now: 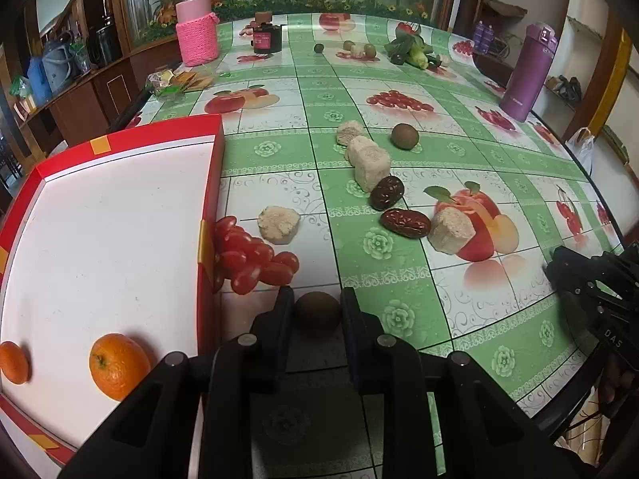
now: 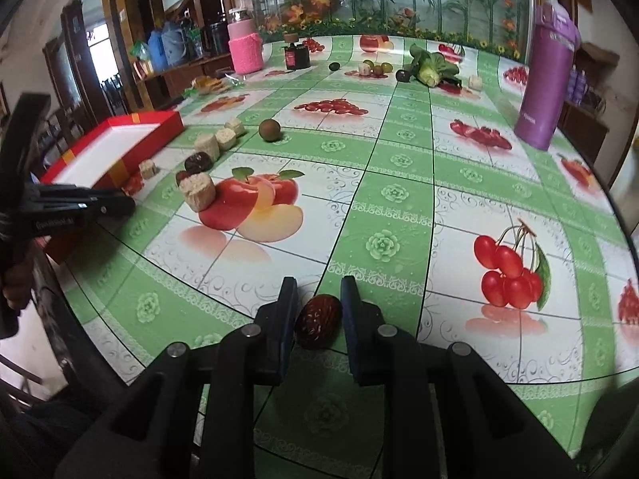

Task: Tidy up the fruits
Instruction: 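Grasp the brown kiwi with the left tool while the right tool holds the date, then carry the date and kiwi into the tray and open both tools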

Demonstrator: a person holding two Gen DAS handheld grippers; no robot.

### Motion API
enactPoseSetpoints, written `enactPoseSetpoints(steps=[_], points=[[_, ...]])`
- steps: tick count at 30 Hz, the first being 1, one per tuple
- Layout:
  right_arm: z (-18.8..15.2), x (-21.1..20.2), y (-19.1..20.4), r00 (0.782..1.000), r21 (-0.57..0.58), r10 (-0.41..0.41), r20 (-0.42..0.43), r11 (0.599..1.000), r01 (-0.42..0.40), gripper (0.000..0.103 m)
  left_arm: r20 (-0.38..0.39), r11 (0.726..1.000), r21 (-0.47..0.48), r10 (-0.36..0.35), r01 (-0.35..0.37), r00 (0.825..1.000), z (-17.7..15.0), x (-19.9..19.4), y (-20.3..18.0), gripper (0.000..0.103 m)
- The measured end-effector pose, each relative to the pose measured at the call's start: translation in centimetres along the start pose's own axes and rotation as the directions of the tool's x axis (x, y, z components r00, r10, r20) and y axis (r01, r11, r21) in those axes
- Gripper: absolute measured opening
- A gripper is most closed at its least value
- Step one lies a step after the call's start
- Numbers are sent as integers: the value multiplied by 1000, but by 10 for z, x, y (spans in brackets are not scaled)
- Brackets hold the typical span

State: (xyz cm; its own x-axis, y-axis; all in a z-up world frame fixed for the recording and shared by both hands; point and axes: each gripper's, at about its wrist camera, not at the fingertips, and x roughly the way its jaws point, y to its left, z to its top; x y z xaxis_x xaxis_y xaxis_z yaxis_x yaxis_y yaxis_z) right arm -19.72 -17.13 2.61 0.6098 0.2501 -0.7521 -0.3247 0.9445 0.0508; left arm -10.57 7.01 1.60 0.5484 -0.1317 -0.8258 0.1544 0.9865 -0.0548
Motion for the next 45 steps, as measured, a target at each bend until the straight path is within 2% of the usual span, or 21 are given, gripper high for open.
enactPoseSetpoints(steps=[3,6,11,13,16,20,22,26,32,38,43,45], points=[[1,1,2,1000,6,-10,0,1000,10,24,7,1000,-5,-12,12,1000,-2,-3,-2,23],[5,3,6,1000,31,19,-4,999,-19,24,38,1000,-6,-26,26,999,-4,-14,-3,23],[27,1,30,997,28,70,13,997,-70,24,153,999,-35,-29,34,988,-4,-56,10,23],[41,0,46,994,11,110,24,994,-110,24,204,998,-57,-5,17,979,-3,-75,21,23],[60,0,76,985,-22,167,44,986,-167,24,284,993,-109,62,-32,957,-6,-107,46,23],[86,9,125,958,-63,279,62,959,-275,24,323,976,-179,176,-123,930,-15,-131,82,23],[96,16,150,943,-78,329,51,943,-324,24,311,965,-217,214,-150,926,-22,-134,103,23],[106,33,202,914,-119,405,18,909,-400,24,257,939,-295,254,-174,933,-42,-124,138,23],[100,49,254,896,-165,442,-46,881,-444,24,182,924,-337,252,-180,950,-63,-101,160,23],[91,59,270,892,-195,445,-78,871,-451,24,149,921,-341,250,-187,957,-65,-85,165,23],[93,60,270,893,-207,445,-70,869,-450,25,125,916,-332,280,-226,952,-65,-79,164,24],[94,61,266,885,-191,461,-68,864,-465,26,128,916,-333,282,-226,951,-65,-80,162,36]])
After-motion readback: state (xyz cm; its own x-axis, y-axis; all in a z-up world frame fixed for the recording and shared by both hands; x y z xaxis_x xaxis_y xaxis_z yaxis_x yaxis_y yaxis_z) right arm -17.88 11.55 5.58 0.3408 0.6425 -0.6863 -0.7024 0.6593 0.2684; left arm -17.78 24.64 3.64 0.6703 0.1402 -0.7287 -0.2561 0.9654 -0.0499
